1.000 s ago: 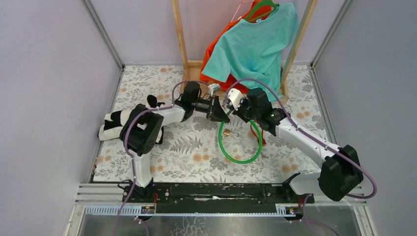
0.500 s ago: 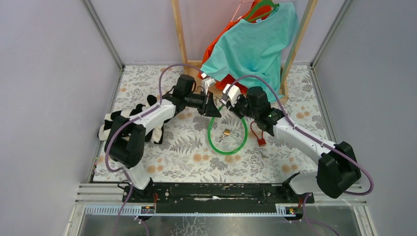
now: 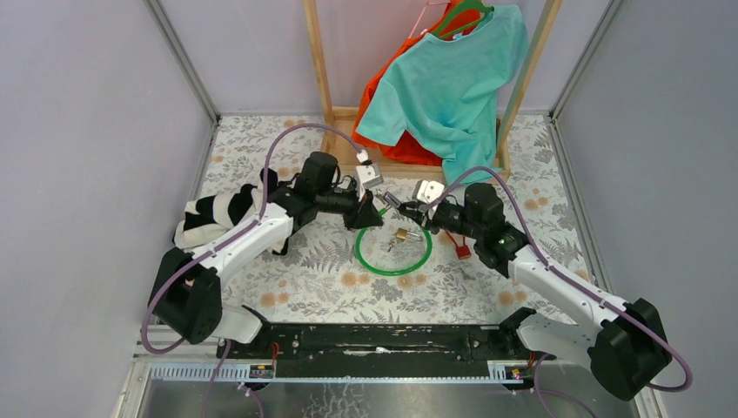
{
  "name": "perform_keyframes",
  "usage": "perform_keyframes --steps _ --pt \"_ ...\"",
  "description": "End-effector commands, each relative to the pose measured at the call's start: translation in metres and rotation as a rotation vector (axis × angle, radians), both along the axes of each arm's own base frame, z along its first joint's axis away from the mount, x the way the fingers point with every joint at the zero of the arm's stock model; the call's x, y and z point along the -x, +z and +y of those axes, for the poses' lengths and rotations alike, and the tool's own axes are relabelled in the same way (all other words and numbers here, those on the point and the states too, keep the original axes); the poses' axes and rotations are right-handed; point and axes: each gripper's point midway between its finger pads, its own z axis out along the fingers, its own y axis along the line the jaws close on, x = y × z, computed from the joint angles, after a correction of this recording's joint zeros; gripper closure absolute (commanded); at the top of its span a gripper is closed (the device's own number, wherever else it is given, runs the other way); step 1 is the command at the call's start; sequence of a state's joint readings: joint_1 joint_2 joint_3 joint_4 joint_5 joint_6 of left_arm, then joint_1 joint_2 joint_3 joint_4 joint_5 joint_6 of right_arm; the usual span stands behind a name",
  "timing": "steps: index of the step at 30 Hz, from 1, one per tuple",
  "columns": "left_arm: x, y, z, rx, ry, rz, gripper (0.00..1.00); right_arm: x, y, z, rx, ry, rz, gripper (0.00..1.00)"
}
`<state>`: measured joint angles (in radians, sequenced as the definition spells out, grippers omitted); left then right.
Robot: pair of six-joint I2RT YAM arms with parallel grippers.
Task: Lock with the key
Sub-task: Lock the lock.
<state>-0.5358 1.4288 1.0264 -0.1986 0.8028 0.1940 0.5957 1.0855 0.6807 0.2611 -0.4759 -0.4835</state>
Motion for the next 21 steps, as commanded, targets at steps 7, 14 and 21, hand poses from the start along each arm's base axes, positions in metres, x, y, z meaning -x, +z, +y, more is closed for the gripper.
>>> perform_keyframes --steps 7,14,21 --pt "0.004 0.029 -0.004 0.047 -0.057 -0.249 1.0 0.053 -0.022 0.013 -0.01 0.244 0.035 0.87" --pt "0.016 0.037 -0.005 0.074 -0.096 -0.262 1.0 0.055 -0.02 0.014 -0.013 0.247 0.075 0.73" --pt "0.024 0.044 -0.005 0.092 -0.12 -0.287 1.0 0.05 -0.013 0.02 -0.05 0.213 0.176 0.62"
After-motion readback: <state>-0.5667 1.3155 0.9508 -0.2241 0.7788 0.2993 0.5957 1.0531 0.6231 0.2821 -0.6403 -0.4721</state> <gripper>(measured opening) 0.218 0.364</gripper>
